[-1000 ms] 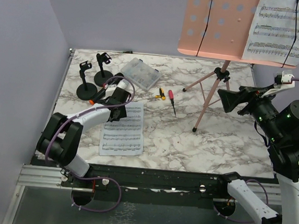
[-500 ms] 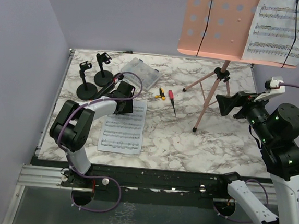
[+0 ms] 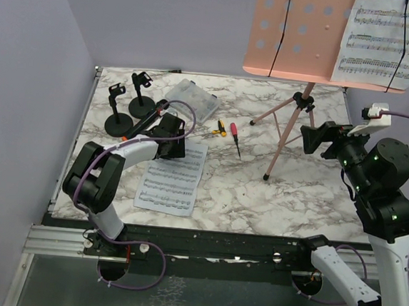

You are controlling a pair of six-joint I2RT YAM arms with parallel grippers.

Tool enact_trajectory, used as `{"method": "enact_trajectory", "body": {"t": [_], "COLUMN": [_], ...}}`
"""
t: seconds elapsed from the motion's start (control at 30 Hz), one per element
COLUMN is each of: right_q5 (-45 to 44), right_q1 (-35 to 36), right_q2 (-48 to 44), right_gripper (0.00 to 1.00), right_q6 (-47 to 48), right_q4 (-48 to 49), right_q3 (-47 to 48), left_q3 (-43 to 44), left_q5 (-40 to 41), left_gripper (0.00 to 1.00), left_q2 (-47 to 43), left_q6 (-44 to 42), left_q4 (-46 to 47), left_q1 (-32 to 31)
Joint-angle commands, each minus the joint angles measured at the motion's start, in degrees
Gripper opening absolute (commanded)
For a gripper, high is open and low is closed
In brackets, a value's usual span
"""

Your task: Pack up the instrument practice props

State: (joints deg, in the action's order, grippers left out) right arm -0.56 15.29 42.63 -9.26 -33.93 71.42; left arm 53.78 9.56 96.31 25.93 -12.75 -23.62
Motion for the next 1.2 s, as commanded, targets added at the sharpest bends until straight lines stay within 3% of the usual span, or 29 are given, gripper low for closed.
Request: {"method": "enact_trajectory", "body": {"t": [0.0,0.27,0.43,0.6,0.8,0.97,1.17], "right_q5": [-4.2,-6.4,-9.1,-3.0,1.7,-1.8,-6.0], "right_q1": [-0.2,-0.2,-0.2,-0.2,-0.2,-0.2,-0.1], "right_q2": [1.6,8.2,10.8,8.8,2.4,1.5,6.6], "right_gripper": [0.95,0.96,0.95,0.92,0.9,0.9,0.85], "right_q6": [3.1,4.8,4.0,3.9,1.2,-1.7,-5.9], "right_q4": [-1.1,-12.0,-12.1,-5.3,9.0,20.3,29.1], "right_q3": [1.9,15.4,17.6,8.4,-8.1,-17.1,-24.9], "left_q3": [0.1,8.8,15.8,20.5,19.0,16.0,13.8], "left_q5": [-1.7,-0.9,-1.6,-1.7,-2.4,-3.6,-4.3], "left_gripper": [0.69,0.69,0.69,0.69,0.69,0.69,0.7], "left_q2": [-6.4,-15.0,-17.8,-18.4,-20.4,-22.4,-23.6], "left_q6": [0.2,-2.2,-3.7,-6.4,-8.1,-8.0,-8.5], "left_q4": [-2.1,-5.4,-5.3,-5.1,-2.7,-0.7,-0.1], "left_q1": [-0.4,-1.5,-4.8,-8.2,-9.1,-9.2,-9.2]}}
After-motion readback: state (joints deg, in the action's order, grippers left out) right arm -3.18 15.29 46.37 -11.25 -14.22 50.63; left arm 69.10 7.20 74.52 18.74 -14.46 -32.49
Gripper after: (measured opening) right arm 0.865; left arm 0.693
